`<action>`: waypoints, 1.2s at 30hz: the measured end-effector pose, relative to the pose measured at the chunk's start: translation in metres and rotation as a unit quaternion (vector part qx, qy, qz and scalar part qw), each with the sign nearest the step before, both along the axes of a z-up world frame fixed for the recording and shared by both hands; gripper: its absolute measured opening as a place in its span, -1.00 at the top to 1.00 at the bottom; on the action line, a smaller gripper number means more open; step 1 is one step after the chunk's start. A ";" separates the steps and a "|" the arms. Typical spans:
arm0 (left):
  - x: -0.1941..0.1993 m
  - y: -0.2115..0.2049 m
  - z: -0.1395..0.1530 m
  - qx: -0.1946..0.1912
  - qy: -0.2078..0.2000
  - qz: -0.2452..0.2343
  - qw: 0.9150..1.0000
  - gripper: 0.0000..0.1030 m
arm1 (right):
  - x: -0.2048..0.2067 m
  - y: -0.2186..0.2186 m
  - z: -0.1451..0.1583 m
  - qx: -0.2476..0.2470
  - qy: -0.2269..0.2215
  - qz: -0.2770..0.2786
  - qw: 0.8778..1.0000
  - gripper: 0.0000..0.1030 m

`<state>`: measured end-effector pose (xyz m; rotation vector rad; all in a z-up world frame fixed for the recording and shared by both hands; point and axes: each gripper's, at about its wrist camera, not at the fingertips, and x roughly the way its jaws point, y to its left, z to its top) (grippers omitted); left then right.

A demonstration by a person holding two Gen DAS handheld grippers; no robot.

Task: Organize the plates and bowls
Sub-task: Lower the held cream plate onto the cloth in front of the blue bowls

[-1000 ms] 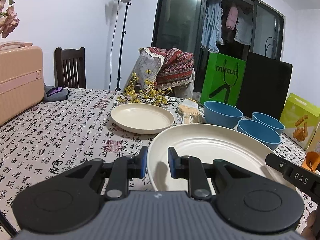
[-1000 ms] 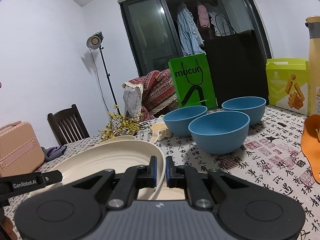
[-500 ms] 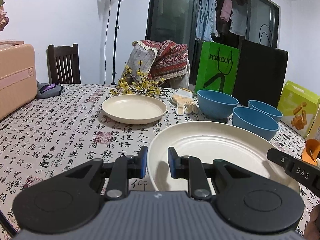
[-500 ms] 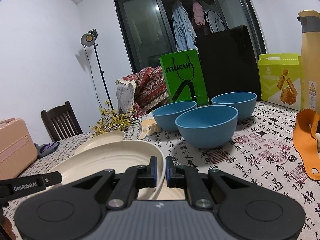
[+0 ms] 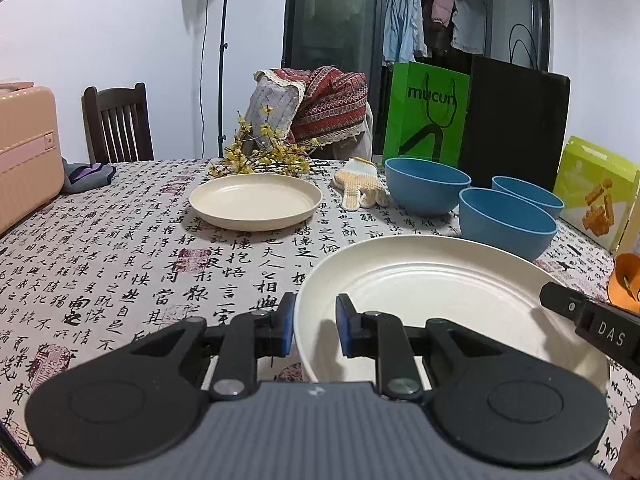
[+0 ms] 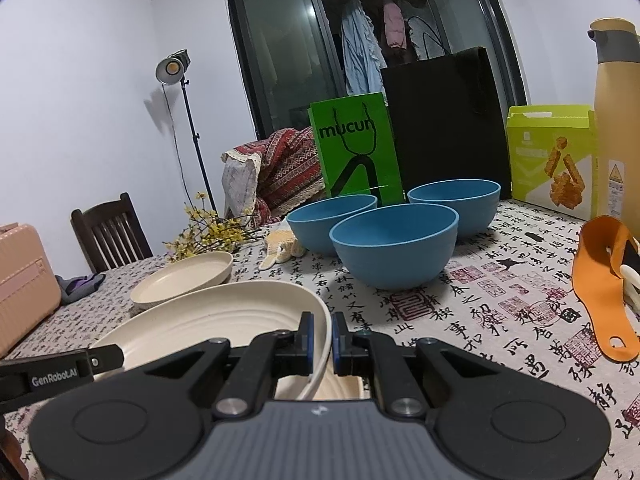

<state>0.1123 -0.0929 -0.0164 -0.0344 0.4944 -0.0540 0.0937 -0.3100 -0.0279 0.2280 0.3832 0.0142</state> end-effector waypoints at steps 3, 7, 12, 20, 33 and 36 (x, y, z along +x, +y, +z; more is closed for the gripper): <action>0.000 -0.004 -0.003 0.010 -0.001 -0.002 1.000 0.59 | 0.000 -0.001 -0.004 -0.004 0.002 -0.001 1.000 0.83; 0.000 -0.007 -0.007 0.019 -0.004 -0.002 1.000 0.59 | 0.000 -0.001 -0.008 -0.014 0.004 0.000 1.000 0.83; 0.002 -0.009 -0.011 0.023 0.000 -0.005 1.000 0.59 | 0.003 0.004 -0.013 -0.044 0.003 -0.005 0.999 0.83; 0.004 -0.015 -0.020 0.051 -0.003 -0.003 0.999 0.59 | 0.007 0.006 -0.018 -0.061 0.006 -0.002 0.998 0.83; 0.011 -0.017 -0.031 0.061 0.010 -0.006 0.998 0.59 | 0.013 0.011 -0.027 -0.096 0.014 0.008 0.995 0.82; 0.012 -0.016 -0.032 0.057 0.013 -0.005 0.998 0.59 | 0.015 0.010 -0.027 -0.097 0.016 0.014 0.995 0.82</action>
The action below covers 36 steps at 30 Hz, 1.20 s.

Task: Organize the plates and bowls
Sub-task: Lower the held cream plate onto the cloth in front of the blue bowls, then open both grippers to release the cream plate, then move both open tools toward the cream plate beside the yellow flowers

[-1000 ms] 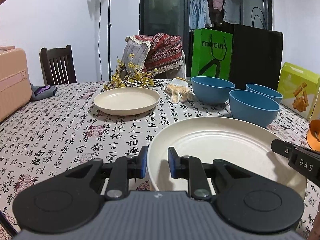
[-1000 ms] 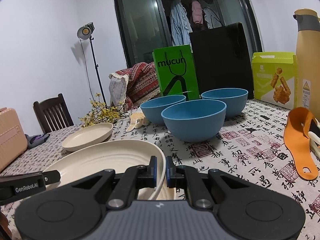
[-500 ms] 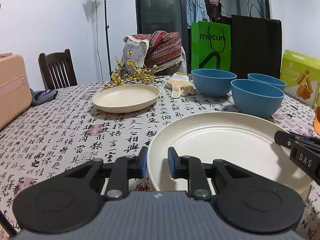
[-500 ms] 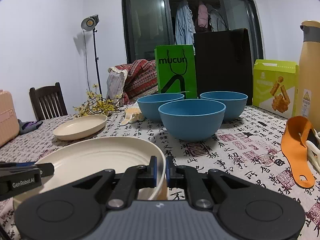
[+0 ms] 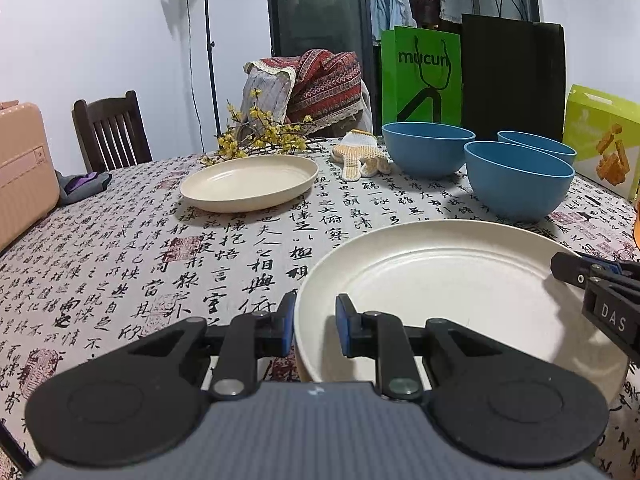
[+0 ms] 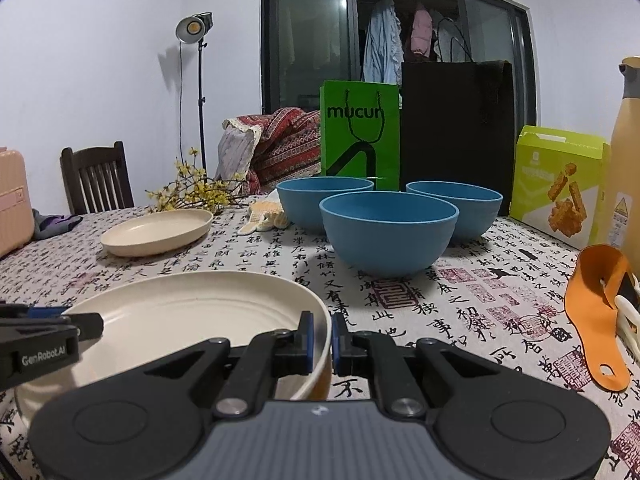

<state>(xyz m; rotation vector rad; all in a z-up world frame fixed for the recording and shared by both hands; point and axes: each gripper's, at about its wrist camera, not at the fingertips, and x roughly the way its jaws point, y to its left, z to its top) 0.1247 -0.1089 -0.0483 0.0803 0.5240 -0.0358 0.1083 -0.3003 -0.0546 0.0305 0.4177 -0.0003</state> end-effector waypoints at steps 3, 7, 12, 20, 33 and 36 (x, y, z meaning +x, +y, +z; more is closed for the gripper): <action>0.000 -0.001 -0.001 0.006 -0.001 -0.002 1.000 0.59 | 0.001 0.002 0.000 -0.015 0.004 0.005 1.000 0.82; 0.002 0.000 -0.002 0.002 0.004 -0.001 1.000 0.59 | 0.005 0.001 -0.001 -0.013 0.019 0.006 1.000 0.81; 0.004 0.003 -0.003 -0.009 0.014 -0.003 1.000 0.59 | 0.007 0.001 -0.002 -0.011 0.027 0.006 1.000 0.82; 0.008 0.014 0.001 -0.043 0.028 -0.019 0.998 0.52 | 0.008 -0.013 -0.001 0.042 0.033 0.019 0.998 0.71; 0.005 0.041 0.019 -0.049 -0.010 -0.024 0.998 -0.64 | 0.004 -0.023 0.006 0.091 0.015 0.042 0.995 -0.41; 0.004 0.047 0.023 -0.047 -0.014 -0.032 0.998 -1.00 | 0.005 -0.022 0.010 0.096 0.008 0.046 0.994 -0.82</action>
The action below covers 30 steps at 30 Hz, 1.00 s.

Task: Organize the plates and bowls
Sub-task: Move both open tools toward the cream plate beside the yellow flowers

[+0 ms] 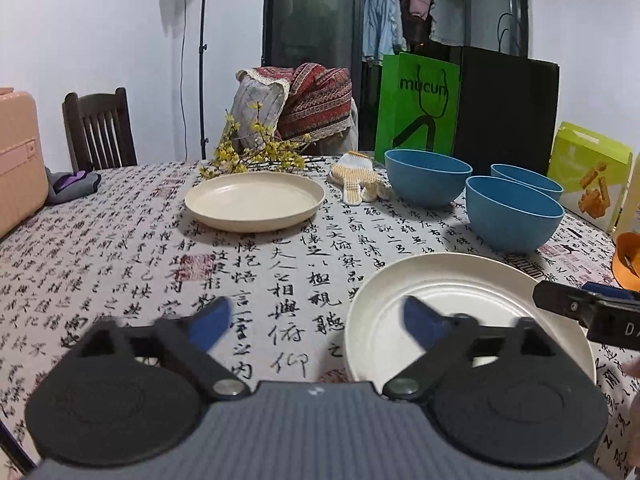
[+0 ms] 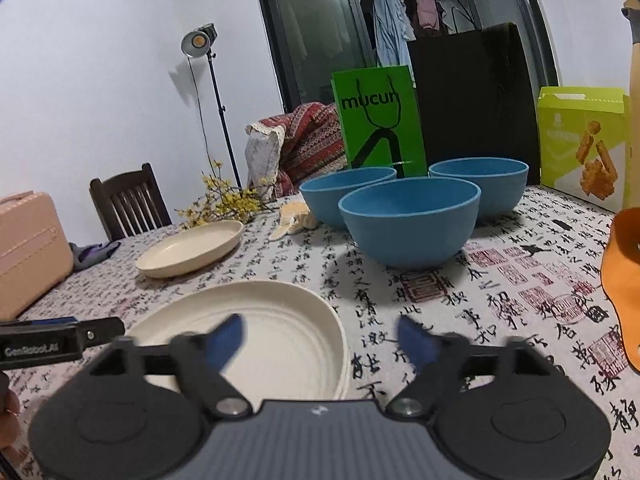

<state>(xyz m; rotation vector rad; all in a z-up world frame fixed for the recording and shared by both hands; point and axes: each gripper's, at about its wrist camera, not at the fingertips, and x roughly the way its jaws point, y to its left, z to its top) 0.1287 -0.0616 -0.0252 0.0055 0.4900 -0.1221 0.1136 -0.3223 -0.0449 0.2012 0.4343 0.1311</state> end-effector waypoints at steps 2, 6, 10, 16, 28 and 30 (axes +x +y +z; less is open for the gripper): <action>-0.001 0.005 0.003 0.000 -0.002 0.005 1.000 -1.00 | 0.003 0.002 0.003 0.006 0.004 0.006 1.000 -0.99; 0.001 0.016 0.009 -0.004 -0.001 0.010 1.000 -1.00 | 0.007 0.006 0.010 0.005 0.003 0.010 1.000 -1.00; 0.004 0.027 0.014 -0.004 -0.003 0.016 1.000 -1.00 | 0.013 0.009 0.017 0.008 0.003 0.009 1.000 -1.00; 0.009 0.039 0.023 -0.006 -0.010 0.019 1.000 -1.00 | 0.024 0.012 0.026 0.013 0.006 -0.002 1.000 -1.00; 0.024 0.056 0.031 -0.014 -0.021 0.018 1.000 -1.00 | 0.049 0.025 0.042 0.032 0.013 0.011 0.999 -1.00; 0.027 0.059 0.033 -0.012 -0.024 0.018 0.999 -1.00 | 0.054 0.029 0.044 0.032 0.015 0.014 0.999 -1.00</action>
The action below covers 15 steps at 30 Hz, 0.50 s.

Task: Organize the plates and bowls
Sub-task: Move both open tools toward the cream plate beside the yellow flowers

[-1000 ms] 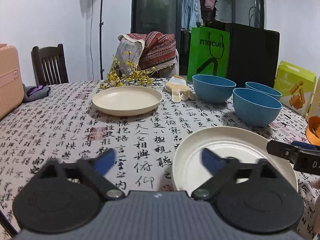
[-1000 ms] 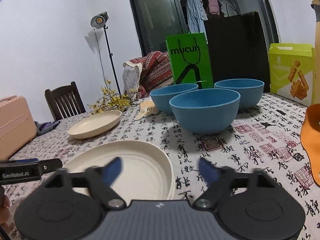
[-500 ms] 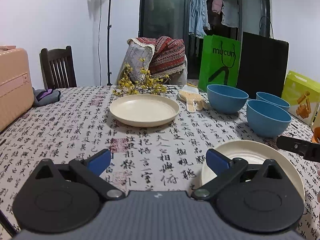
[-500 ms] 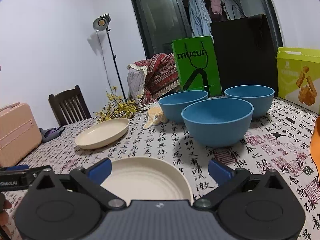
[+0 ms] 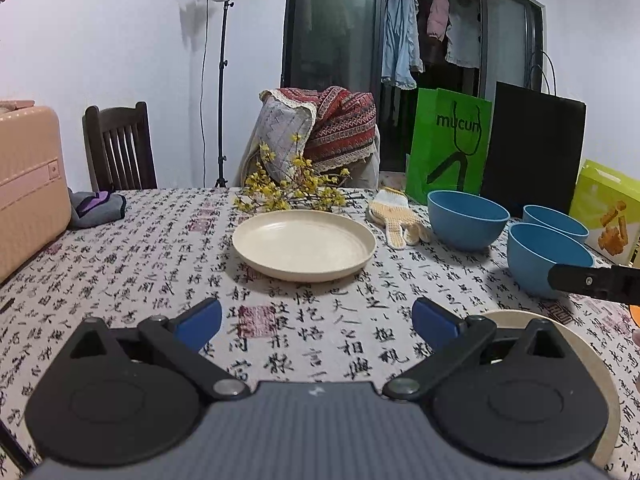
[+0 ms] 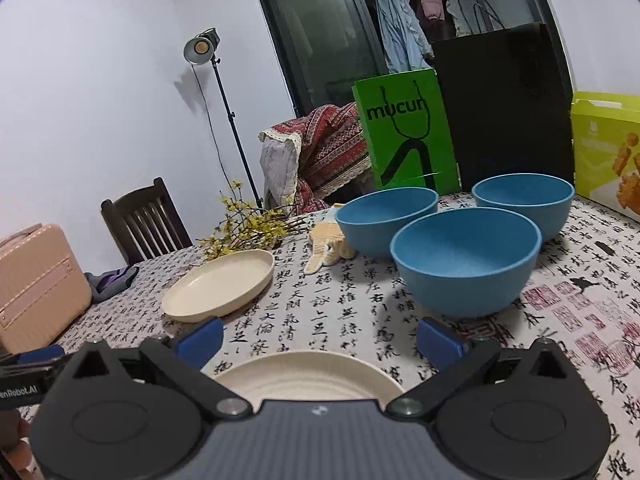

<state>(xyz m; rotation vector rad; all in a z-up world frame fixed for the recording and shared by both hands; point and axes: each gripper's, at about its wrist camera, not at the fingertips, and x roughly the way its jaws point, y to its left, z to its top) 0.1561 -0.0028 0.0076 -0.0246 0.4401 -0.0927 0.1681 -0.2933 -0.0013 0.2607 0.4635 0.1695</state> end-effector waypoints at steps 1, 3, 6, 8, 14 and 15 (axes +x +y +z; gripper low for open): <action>0.002 0.002 0.001 -0.001 -0.001 0.000 1.000 -1.00 | 0.002 0.002 0.001 -0.001 0.001 0.001 1.000 -1.00; 0.006 0.006 0.003 -0.003 -0.003 0.001 1.000 -1.00 | 0.007 0.005 0.003 -0.002 0.004 0.000 1.000 -1.00; 0.014 0.012 0.006 -0.006 -0.003 0.004 1.000 -1.00 | 0.016 0.009 0.006 0.001 0.009 -0.002 1.000 -1.00; 0.019 0.016 0.007 -0.008 -0.005 0.005 1.000 -1.00 | 0.022 0.012 0.009 0.003 0.012 -0.002 1.000 -1.00; 0.040 0.029 0.009 -0.025 0.011 0.007 1.000 -1.00 | 0.037 0.023 0.013 -0.001 0.013 0.003 1.000 -1.00; 0.044 0.031 0.009 -0.027 0.014 0.007 1.000 -1.00 | 0.039 0.025 0.014 -0.001 0.014 0.004 1.000 -1.00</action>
